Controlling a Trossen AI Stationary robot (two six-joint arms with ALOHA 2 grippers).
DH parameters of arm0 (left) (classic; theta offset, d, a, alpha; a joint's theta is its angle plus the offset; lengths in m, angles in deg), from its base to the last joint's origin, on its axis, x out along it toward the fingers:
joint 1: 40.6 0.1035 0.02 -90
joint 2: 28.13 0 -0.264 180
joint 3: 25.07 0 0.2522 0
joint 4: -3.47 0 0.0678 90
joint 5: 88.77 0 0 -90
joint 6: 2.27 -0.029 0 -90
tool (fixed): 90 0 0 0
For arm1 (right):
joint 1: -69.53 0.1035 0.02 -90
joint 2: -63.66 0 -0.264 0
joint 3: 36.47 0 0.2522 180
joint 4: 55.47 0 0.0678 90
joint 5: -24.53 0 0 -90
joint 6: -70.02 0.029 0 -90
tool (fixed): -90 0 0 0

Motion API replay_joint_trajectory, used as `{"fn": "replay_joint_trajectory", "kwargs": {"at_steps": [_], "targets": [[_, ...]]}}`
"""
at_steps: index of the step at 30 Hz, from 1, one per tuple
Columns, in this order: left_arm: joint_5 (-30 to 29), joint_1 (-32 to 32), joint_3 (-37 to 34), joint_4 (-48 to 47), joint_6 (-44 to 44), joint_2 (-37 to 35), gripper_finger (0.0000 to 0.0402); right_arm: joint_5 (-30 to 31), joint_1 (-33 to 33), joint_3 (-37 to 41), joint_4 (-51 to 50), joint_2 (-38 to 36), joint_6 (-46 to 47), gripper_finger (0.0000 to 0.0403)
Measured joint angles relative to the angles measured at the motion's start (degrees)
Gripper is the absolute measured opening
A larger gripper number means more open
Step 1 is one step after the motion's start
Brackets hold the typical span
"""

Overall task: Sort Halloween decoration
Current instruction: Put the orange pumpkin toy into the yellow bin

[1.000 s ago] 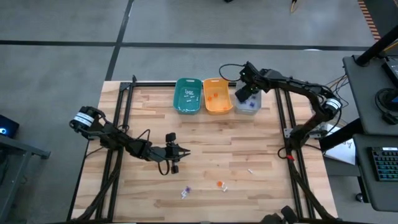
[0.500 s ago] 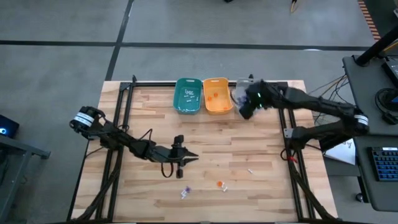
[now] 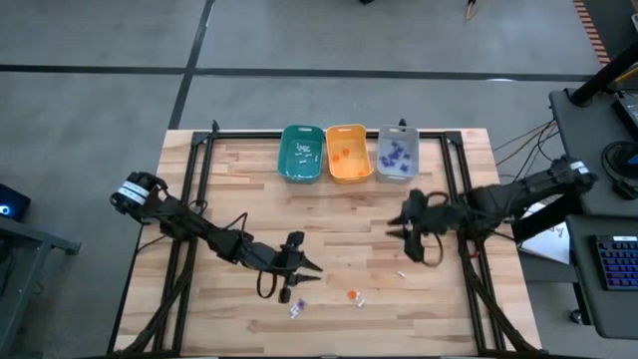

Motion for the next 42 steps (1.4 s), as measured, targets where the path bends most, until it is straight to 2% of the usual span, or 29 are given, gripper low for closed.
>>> {"fn": "replay_joint_trajectory", "kwargs": {"at_steps": [5,9,19,29,42], "targets": [[-0.33,-1.32,1.02,0.13,0.98,0.42,0.0134,3.7,8.83,0.7,5.26,2.18,0.73,0.012],[-0.41,-1.75,3.9,0.22,1.6,3.9,0.0172,6.45,13.09,0.7,7.96,4.32,0.71,0.0119],[-0.58,-1.21,15.59,0.05,-3.78,18.56,0.0231,7.37,14.74,0.55,8.91,8.08,0.6,0.0117],[-0.66,-0.04,22.48,0.59,-4.03,30.1,0.0243,8.31,14.74,0.57,9.59,9.07,0.6,0.0116],[-0.55,0.39,26.51,0.83,-2.87,35.99,0.0237,8.33,14.74,0.57,10.47,9.07,0.58,0.0116]]}}
